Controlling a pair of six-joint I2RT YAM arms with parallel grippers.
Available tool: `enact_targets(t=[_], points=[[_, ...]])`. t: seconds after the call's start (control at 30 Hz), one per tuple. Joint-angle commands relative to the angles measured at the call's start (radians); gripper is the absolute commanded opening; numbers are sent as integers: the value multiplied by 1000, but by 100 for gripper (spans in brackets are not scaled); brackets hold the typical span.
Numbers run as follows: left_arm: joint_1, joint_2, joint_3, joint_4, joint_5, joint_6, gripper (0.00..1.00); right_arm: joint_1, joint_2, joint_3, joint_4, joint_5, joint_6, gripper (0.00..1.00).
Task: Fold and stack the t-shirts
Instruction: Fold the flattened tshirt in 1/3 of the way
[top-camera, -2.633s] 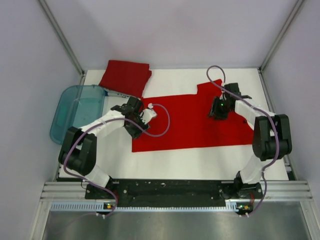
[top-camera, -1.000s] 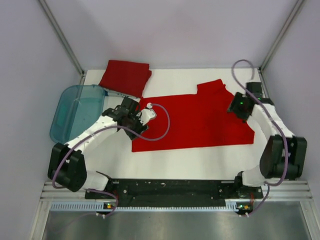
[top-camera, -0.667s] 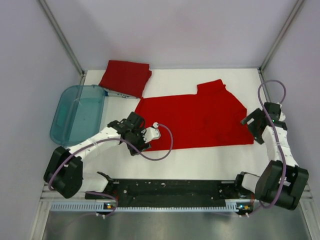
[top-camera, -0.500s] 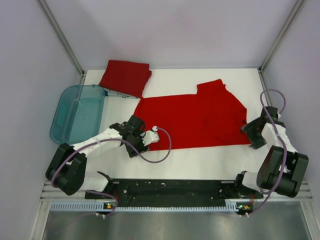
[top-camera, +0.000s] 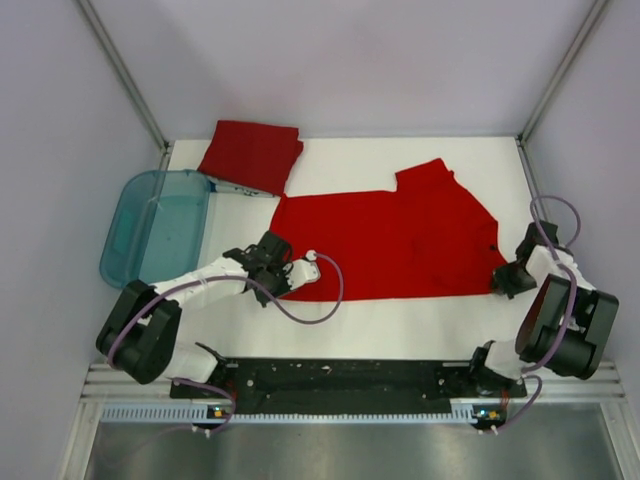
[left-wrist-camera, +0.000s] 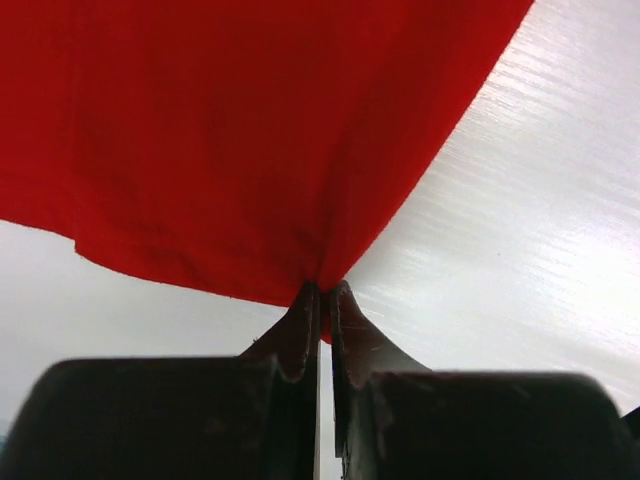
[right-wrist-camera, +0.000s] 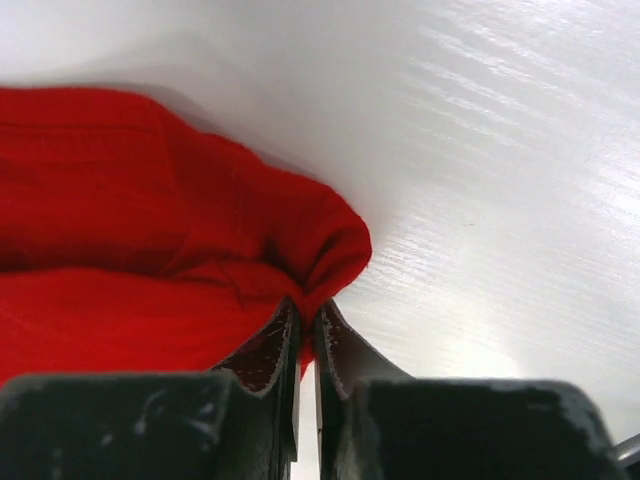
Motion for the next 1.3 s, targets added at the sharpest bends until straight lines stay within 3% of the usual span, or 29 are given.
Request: enact_targets(t=[0.0, 0.57, 0.77, 0.8, 0.83, 0.9, 0.93, 1.0, 1.07, 1.17, 1.2, 1.27], points=[[4, 31, -17, 13, 34, 6, 0, -67, -26, -55, 39, 19, 15, 0], [-74, -170, 101, -508, 343, 132, 0, -238, -359, -60, -309, 69, 26, 0], [-120, -231, 96, -542, 323, 123, 0, -239, -383, -32, -415, 78, 71, 2], [-120, -229, 99, -544, 317, 123, 0, -241, -391, -32, -421, 88, 80, 5], [-120, -231, 102, -547, 308, 123, 7, -241, -402, -32, -424, 89, 81, 12], [-120, -229, 106, -553, 282, 122, 45, -242, -419, -29, -426, 91, 71, 48], [-120, -231, 113, -549, 250, 112, 57, -244, -426, -21, -426, 98, 65, 72], [-113, -245, 139, -509, 167, 59, 75, -244, -437, 6, -412, 111, 71, 97], [-65, -248, 191, -414, 78, -18, 82, -244, -443, 35, -314, -10, 36, 99], [57, -187, 297, -305, 91, -56, 84, -215, -443, 19, 59, -390, -9, 99], [108, -142, 332, -282, 117, -65, 84, -181, -428, 20, 191, -443, 8, 99], [189, -43, 413, -259, 159, -87, 84, -68, -341, 121, 263, -413, -41, 99]])
